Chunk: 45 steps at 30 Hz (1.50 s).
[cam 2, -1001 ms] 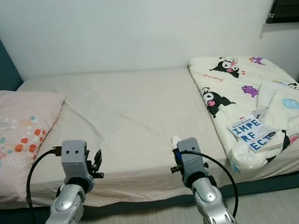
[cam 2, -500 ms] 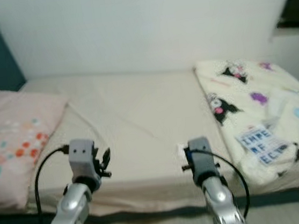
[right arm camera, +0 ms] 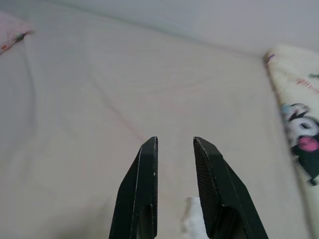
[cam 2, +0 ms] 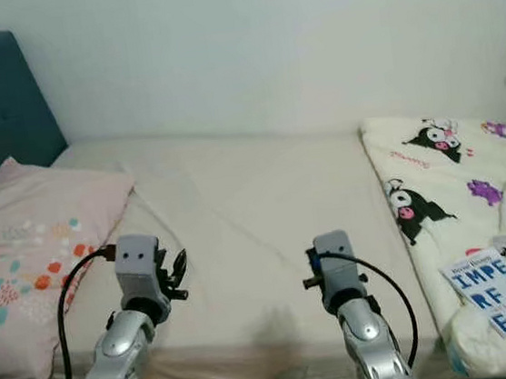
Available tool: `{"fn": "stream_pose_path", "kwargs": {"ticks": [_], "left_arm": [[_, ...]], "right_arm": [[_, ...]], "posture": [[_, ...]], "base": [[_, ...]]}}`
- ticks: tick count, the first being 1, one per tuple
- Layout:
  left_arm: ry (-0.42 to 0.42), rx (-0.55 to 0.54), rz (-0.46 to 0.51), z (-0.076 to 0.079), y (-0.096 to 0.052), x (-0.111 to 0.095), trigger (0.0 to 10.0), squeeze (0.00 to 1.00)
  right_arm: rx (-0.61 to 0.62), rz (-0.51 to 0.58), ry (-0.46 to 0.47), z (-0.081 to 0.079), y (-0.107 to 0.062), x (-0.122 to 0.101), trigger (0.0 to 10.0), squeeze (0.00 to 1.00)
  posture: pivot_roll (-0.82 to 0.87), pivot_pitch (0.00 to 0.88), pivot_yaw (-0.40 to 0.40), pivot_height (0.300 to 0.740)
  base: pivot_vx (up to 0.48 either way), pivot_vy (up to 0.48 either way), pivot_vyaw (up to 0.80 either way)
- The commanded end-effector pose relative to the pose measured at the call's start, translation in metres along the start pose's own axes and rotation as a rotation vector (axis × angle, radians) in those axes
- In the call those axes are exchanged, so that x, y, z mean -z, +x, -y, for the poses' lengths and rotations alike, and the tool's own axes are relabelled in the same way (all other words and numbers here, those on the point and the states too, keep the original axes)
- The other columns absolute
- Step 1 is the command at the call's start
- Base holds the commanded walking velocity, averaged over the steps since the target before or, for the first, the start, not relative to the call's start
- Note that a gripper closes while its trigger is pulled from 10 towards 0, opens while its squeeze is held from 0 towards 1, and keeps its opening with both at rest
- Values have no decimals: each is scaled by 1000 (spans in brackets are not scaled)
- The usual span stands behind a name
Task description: Clean up the room
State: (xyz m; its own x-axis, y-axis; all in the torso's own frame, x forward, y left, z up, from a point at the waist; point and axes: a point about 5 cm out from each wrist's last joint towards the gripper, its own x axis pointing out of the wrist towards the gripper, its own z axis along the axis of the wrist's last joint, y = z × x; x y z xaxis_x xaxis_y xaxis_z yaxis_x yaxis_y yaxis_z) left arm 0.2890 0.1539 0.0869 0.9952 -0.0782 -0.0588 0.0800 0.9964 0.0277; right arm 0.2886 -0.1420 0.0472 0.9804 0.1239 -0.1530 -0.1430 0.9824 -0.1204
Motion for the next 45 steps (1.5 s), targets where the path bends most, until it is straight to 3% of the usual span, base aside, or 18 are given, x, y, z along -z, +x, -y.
{"fn": "stream_pose_path", "kwargs": {"ticks": [1, 16, 21, 40, 45], "left_arm": [[-4, 30, -4, 3, 0, 1, 10000, 0], [26, 103, -12, 8, -2, 3, 10000, 0], [14, 112, -24, 8, -3, 4, 10000, 0], [9, 63, -68, 1, 2, 7, 10000, 0], [19, 19, -54, -5, 2, 5, 10000, 0]], "right_arm": [[2, 0, 5, -1, -1, 1, 10000, 0], [15, -10, 19, -1, -3, 4, 10000, 0], [24, -14, 24, -1, -4, 5, 10000, 0], [61, -68, 41, 3, -4, 10, 10000, 0], [86, -87, 81, 7, -4, 13, 10000, 0]], "posture": [[32, 0, -78, 740], [34, 0, -60, 740], [32, 0, -55, 740], [37, 8, -46, 740], [32, 9, -50, 715]], "base": [[0, 0, 0], [0, 0, 0], [0, -412, 0], [0, -25, 0], [0, 0, 0]]}}
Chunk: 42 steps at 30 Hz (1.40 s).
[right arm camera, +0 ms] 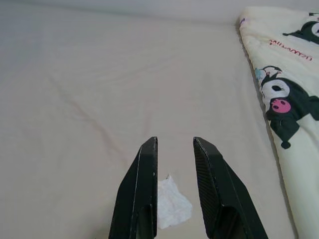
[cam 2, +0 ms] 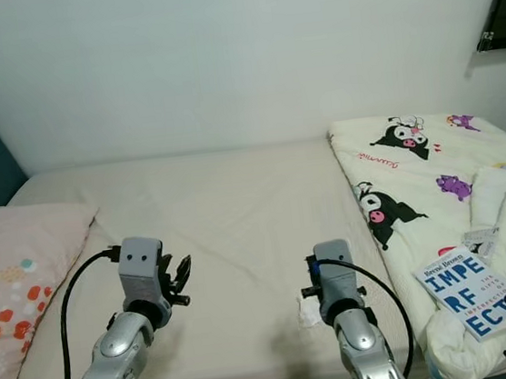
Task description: Clean up the room
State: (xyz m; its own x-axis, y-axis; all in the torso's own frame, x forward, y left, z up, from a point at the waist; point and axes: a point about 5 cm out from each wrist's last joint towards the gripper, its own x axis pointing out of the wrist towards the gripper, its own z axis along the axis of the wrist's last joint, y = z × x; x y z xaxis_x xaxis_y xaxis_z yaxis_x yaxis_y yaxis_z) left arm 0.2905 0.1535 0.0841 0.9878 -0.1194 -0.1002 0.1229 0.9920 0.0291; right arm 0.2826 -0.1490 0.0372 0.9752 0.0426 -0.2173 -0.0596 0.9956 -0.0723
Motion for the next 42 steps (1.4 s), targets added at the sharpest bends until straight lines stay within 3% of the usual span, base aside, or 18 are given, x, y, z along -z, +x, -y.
{"fn": "stream_pose_path", "kwargs": {"ticks": [1, 17, 35, 42], "left_arm": [[13, -38, -13, -7, 0, 2, 10000, 0], [6, -85, -20, -10, -5, 6, 10000, 0], [10, -76, -29, -6, -6, 8, 10000, 0], [16, -73, -17, -4, -7, 6, 10000, 0]], "right_arm": [[14, -16, 17, 2, 1, 1, 10000, 0], [-31, -25, -2, -1, 14, -7, 10000, 0], [-40, -27, -2, -2, 11, -5, 10000, 0], [-44, -51, -22, -2, 10, 0, 10000, 0]], "posture": [[32, 12, -54, 710], [39, 21, -85, 660], [31, 37, -86, 606], [34, 48, -91, 606]], "base": [[0, 0, 0], [0, 0, 0], [0, 0, 0], [0, 0, 0]]}}
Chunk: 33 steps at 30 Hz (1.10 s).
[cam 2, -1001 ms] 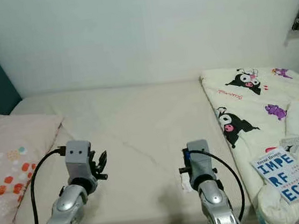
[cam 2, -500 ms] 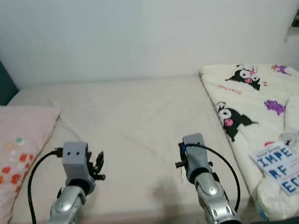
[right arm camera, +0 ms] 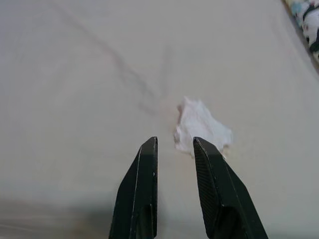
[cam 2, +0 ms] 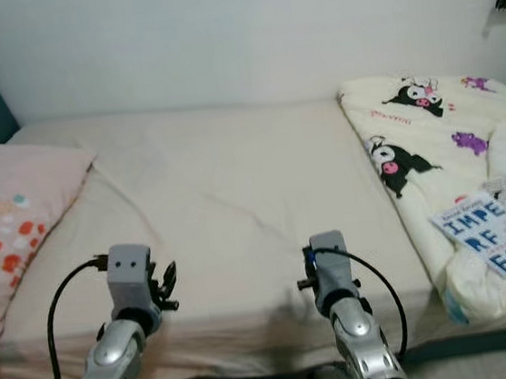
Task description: Clean up the room
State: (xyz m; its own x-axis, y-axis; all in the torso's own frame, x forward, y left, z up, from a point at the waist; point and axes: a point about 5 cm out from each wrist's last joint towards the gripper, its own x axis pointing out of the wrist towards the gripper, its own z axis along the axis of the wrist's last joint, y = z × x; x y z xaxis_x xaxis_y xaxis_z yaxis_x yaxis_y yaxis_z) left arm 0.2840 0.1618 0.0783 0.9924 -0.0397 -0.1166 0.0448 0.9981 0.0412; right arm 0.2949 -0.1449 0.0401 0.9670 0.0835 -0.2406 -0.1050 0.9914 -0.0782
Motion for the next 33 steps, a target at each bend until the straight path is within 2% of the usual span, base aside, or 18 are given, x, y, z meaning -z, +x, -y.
{"fn": "stream_pose_path", "kwargs": {"ticks": [1, 7, 10, 15, 16, 17, 20, 23, 24, 25, 26, 33], "left_arm": [[12, 6, 3, 3, -1, -1, 10000, 0], [13, 7, 6, 2, -2, -2, 10000, 0], [14, 7, 8, 0, -6, -1, 10000, 0], [3, 19, 19, 1, -11, -2, 10000, 0], [-9, 50, 39, 3, -16, -5, 10000, 0], [-17, 73, 53, 5, -19, -8, 10000, 0], [-56, 273, 153, 18, -35, -27, 10000, 0], [-47, 322, 166, 20, -40, -30, 10000, 0], [-21, 373, 172, 21, -46, -33, 10000, 0], [-21, 373, 172, 21, -46, -33, 10000, 0], [24, 450, 170, 20, -54, -36, 10000, 0], [61, 513, 165, 20, -64, -42, 10000, 0]], "right_arm": [[-3, -35, -2, 0, -1, 6, 10000, 0], [-20, -34, 9, -3, 2, 5, 10000, 0], [-17, 9, -5, -5, 12, -7, 10000, 0], [-2, 19, 24, -2, 18, -11, 10000, 0], [8, 15, 46, 1, 22, -13, 10000, 400], [15, 11, 61, 3, 25, -14, 10000, 1000], [56, 12, 87, 12, 35, -24, 10000, 1000], [75, 6, 92, 15, 37, -27, 10000, 1000], [93, 4, 96, 19, 39, -30, 10000, 1000], [93, 4, 96, 19, 39, -30, 10000, 1000], [128, -7, 123, 27, 42, -33, 10000, 1000], [141, -30, 134, 33, 44, -34, 10000, 1000]], "posture": [[34, 48, -91, 606], [37, 69, -89, 596], [41, 92, -88, 591], [56, 121, -99, 591], [67, 136, -103, 591], [67, 136, -103, 591], [89, 168, -104, 591], [100, 180, -102, 591], [121, 198, -99, 591], [121, 198, -99, 591], [137, 215, -101, 591], [187, 257, -97, 591]], "base": [[0, 0, 0], [0, 0, 0], [0, 0, 0], [0, 0, 0], [0, 0, 0], [0, 0, 0], [0, 0, 0], [0, 0, 0], [0, 0, 0], [0, 0, 0], [0, 0, 0], [0, 0, 0]]}}
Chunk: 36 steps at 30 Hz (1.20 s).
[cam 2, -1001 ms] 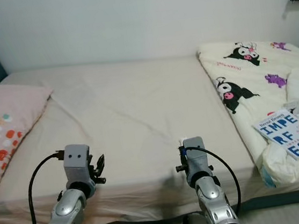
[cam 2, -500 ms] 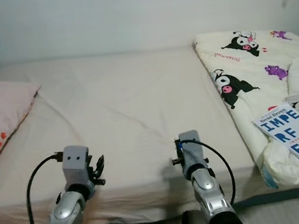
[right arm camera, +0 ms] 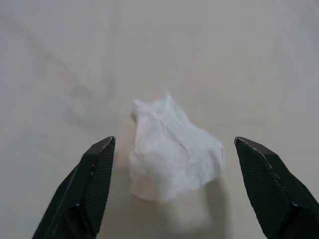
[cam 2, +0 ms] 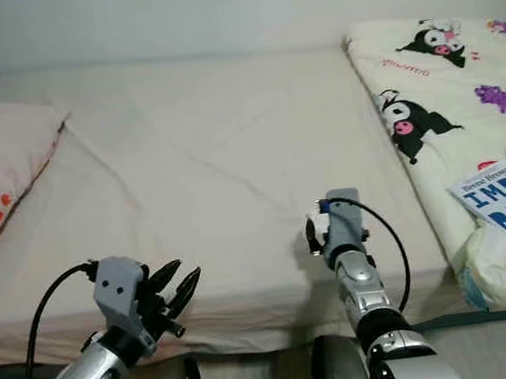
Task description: Clean up the room
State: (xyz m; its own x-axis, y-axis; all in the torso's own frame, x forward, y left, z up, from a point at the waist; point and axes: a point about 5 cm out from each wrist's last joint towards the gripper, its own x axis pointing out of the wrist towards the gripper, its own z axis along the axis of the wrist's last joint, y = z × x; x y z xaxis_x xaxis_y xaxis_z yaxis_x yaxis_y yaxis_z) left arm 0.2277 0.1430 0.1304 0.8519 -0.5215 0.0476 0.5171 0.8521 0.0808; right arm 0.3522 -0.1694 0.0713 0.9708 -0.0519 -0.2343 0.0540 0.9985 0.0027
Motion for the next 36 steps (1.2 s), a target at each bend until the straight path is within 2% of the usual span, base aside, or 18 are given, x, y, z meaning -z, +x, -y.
{"fn": "stream_pose_path", "kwargs": {"ticks": [1, 3, 8, 9, 10, 11, 12, 19, 20, 21, 22, 23, 24, 25, 26, 36], "left_arm": [[1, 43, -29, 5, -8, -3, 10000, 0], [1, 43, -29, 5, -8, -3, 10000, 0], [8, 76, -37, 6, -16, -13, 10000, 0], [11, 81, -39, 5, -16, -14, 10000, 0], [11, 81, -39, 5, -16, -14, 10000, 0], [13, 83, -43, 4, -17, -15, 10000, 0], [13, 87, -49, 2, -18, -18, 10000, 0], [21, 79, -59, -2, -19, -20, 10000, 0], [22, 77, -67, -4, -19, -21, 10000, 0], [21, 76, -69, -4, -19, -21, 10000, 0], [20, 76, -71, -4, -19, -21, 10000, 0], [19, 77, -72, -4, -19, -21, 10000, 0], [18, 77, -72, -4, -19, -20, 10000, 0], [18, 77, -72, -4, -19, -20, 10000, 0], [15, 78, -73, -3, -19, -21, 10000, 0], [5, 72, -89, -3, -20, -18, 10000, 0]], "right_arm": [[19, -48, 21, 6, -1, 8, 10000, 1000], [19, -48, 21, 6, -1, 8, 10000, 1000], [59, -87, 25, 17, 1, 10, 10000, 1000], [63, -98, 18, 19, 1, 10, 10000, 404], [63, -98, 18, 19, 1, 10, 10000, 404], [67, -103, 23, 21, 1, 10, 10000, 122], [73, -107, 31, 23, 2, 8, 10000, 0], [94, -107, 38, 29, 3, 6, 10000, 0], [105, -103, 39, 32, 3, 3, 8196, 0], [109, -99, 38, 33, 3, 3, 4157, 0], [111, -97, 38, 34, 3, 2, 4157, 0], [112, -95, 37, 34, 3, 2, 1804, 0], [114, -95, 37, 35, 3, 2, 667, 0], [114, -95, 37, 35, 3, 2, 667, 0], [114, -94, 38, 35, 3, 2, 0, 0], [116, -97, 41, 37, 2, 4, 0, 0]], "posture": [[212, 274, -91, 591], [212, 274, -91, 591], [244, 304, -66, 591], [246, 306, -63, 591], [246, 306, -63, 591], [255, 312, -53, 591], [265, 314, -40, 591], [275, 313, -27, 591], [277, 314, -24, 591], [279, 313, -22, 591], [279, 313, -22, 591], [280, 311, -21, 591], [280, 311, -20, 591], [280, 311, -20, 591], [281, 311, -20, 591], [278, 304, -24, 591]], "base": [[0, 0, 0], [0, 0, 0], [0, 0, 0], [0, 0, 0], [0, 0, 0], [0, 0, 0], [0, 0, 0], [0, 0, 0], [0, 0, 0], [0, 0, 0], [0, 0, 0], [0, 0, 0], [0, 0, 0], [0, 0, 0], [0, 0, 0], [0, 0, 0]]}}
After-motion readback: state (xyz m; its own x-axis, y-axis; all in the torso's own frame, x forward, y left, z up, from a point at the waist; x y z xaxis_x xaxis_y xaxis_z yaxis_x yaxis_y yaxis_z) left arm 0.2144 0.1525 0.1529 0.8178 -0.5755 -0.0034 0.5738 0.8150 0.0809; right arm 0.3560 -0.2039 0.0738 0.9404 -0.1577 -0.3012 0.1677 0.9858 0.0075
